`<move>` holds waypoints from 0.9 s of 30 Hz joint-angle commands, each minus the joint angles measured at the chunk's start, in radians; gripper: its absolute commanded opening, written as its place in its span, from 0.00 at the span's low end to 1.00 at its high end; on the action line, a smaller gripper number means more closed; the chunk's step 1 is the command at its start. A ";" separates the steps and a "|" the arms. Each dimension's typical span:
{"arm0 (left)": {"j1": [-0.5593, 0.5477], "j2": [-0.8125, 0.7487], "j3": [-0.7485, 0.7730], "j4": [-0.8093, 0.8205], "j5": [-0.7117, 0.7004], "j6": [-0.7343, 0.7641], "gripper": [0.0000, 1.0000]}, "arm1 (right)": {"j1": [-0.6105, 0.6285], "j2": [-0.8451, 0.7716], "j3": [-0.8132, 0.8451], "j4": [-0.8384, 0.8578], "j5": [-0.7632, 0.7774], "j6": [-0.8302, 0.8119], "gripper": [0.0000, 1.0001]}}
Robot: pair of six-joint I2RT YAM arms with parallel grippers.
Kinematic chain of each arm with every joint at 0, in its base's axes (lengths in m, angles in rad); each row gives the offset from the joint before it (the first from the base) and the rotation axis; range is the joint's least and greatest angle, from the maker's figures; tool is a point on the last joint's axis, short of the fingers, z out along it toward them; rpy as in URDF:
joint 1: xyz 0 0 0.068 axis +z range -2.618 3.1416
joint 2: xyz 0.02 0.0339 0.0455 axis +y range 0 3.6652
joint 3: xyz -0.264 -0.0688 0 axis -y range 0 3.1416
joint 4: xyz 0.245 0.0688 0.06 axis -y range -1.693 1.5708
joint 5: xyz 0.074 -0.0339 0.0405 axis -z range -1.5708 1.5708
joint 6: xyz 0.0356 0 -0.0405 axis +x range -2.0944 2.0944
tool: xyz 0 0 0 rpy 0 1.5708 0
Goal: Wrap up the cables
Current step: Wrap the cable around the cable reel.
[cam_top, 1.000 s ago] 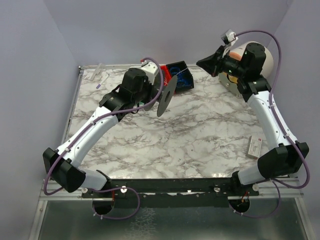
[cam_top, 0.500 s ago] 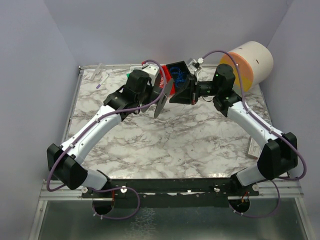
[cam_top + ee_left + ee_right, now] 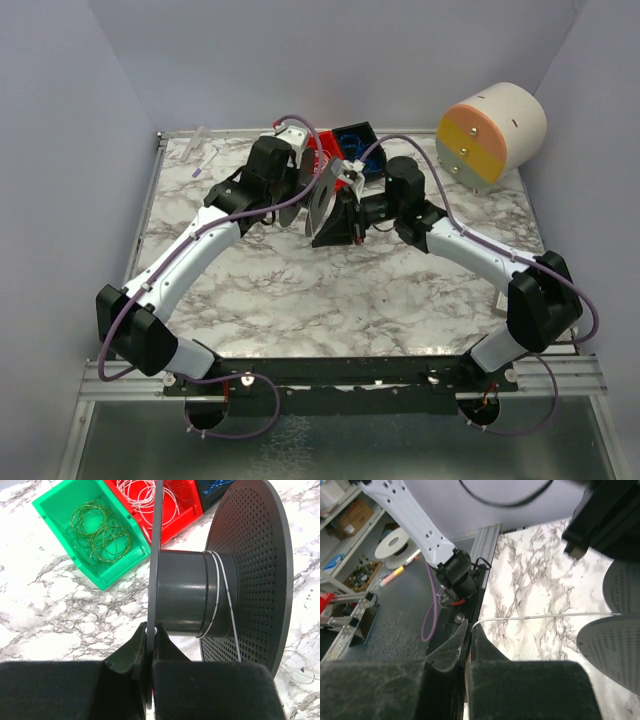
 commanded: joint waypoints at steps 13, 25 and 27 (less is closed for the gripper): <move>0.114 -0.009 0.128 0.046 0.113 -0.079 0.00 | 0.060 0.163 -0.041 -0.192 0.006 -0.365 0.00; 0.197 -0.013 0.202 0.020 0.365 -0.162 0.00 | 0.031 0.193 -0.095 -0.110 -0.069 -0.334 0.01; 0.216 -0.031 0.195 0.025 0.421 -0.169 0.00 | 0.002 0.179 -0.132 -0.011 -0.039 -0.244 0.01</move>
